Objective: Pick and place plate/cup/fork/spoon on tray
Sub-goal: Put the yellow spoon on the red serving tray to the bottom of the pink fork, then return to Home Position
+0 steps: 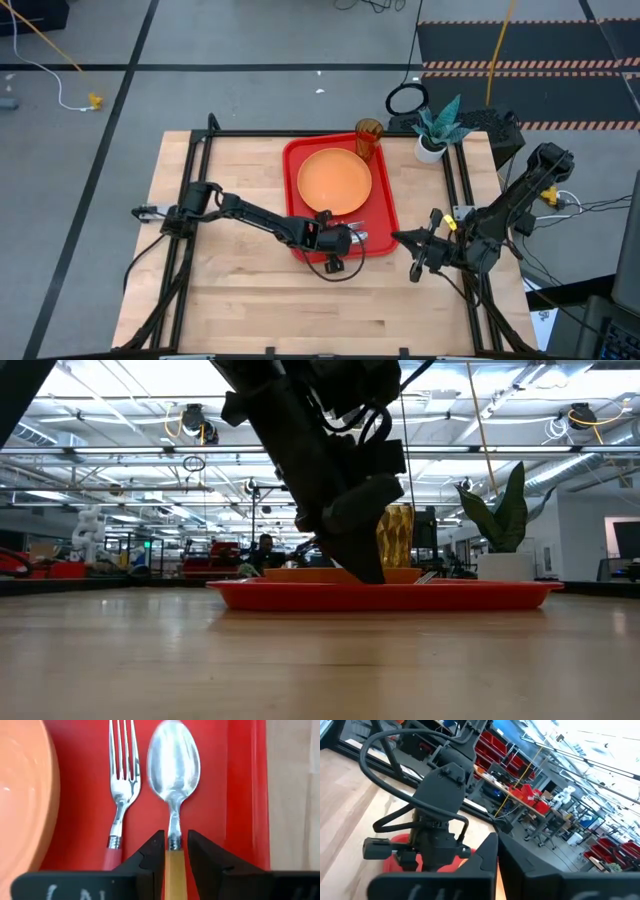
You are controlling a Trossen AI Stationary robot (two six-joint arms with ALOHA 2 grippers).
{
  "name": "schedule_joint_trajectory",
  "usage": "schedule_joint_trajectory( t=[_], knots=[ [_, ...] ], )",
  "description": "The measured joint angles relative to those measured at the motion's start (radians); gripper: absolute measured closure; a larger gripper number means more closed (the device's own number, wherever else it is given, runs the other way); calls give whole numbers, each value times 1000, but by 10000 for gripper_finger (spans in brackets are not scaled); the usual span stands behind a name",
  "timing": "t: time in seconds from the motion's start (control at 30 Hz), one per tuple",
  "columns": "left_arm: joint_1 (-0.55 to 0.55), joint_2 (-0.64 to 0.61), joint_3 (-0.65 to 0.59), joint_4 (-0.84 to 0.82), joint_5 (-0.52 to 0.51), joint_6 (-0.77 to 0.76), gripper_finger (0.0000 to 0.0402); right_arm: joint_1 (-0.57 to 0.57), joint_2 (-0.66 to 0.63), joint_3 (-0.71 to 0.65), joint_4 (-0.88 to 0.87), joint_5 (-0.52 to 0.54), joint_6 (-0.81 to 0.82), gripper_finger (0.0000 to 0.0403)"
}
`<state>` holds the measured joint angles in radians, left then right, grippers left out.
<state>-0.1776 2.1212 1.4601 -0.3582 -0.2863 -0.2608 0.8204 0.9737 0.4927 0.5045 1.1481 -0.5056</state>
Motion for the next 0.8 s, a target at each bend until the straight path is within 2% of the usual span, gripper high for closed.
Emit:
schedule_joint_trajectory(
  t=[0.4, 0.57, 0.8],
  knots=[
    [-1, -1, 0, 10, 0, 19, 310, 0, 0, 0, 0, 0, 8, 402],
    [-1, -45, 0, 11, 0, 19, 309, -14, 0, 0, 21, -4, 45, 403],
    [-23, -164, 0, -25, -3, 35, 309, -71, -5, 0, 44, -165, 75, 403]
  ],
)
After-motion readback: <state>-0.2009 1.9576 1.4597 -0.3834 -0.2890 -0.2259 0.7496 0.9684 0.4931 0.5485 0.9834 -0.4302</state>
